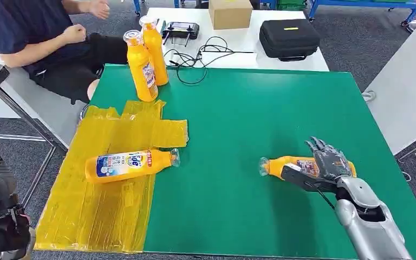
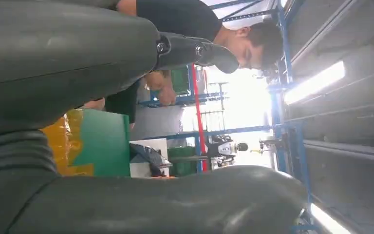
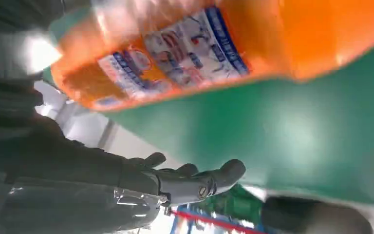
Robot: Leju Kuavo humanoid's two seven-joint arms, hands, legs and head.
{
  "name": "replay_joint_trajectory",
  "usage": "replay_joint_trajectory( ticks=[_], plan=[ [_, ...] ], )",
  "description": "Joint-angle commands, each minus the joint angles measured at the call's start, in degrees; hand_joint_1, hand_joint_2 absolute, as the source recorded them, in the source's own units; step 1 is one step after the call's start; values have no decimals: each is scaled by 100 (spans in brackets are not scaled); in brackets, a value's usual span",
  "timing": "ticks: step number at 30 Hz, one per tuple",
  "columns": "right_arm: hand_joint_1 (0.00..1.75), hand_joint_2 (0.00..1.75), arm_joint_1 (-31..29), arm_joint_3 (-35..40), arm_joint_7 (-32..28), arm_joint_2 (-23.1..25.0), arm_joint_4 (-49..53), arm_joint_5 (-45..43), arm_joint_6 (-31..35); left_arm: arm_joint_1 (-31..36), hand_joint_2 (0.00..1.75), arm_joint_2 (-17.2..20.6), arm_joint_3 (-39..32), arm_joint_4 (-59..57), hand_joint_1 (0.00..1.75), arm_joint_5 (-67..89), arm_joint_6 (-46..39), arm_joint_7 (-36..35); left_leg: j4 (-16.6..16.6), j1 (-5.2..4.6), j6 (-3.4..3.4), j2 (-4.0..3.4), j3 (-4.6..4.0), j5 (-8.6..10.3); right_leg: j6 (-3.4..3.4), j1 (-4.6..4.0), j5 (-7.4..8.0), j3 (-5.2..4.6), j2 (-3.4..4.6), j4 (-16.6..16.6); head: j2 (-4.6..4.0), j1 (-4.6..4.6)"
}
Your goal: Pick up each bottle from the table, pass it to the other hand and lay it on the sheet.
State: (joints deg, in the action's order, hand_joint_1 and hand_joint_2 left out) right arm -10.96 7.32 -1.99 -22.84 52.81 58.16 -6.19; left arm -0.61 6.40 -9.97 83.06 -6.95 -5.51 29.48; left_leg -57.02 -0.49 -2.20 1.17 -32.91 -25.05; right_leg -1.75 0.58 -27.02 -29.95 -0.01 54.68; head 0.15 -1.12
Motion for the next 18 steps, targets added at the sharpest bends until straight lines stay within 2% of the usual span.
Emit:
replay_joint_trajectory(
  ticks=[1, 13, 18],
  plan=[
    [0, 175, -393, -62, -98, 130, -1163, -71, -39, 293, 0, 92, -66, -507, 0, -163, 41, 19, 8, 7, 15, -10, 25, -4, 6, -7, -1, 26, 2, -14, 0, -2],
    [0, 175, 269, -634, 66, 135, -999, -46, -2, 19, 0, -88, 5, -193, 0, -157, -58, -46, 14, 8, 15, -1, 35, -10, 6, -8, -8, 41, -7, -23, 0, 2],
    [0, 175, 652, -990, 198, 190, -488, 207, -89, -202, 0, -201, -50, -56, 0, -114, -82, -70, 9, 6, 11, 8, 23, -4, 4, -6, -5, 28, -14, -19, 0, 0]
  ],
)
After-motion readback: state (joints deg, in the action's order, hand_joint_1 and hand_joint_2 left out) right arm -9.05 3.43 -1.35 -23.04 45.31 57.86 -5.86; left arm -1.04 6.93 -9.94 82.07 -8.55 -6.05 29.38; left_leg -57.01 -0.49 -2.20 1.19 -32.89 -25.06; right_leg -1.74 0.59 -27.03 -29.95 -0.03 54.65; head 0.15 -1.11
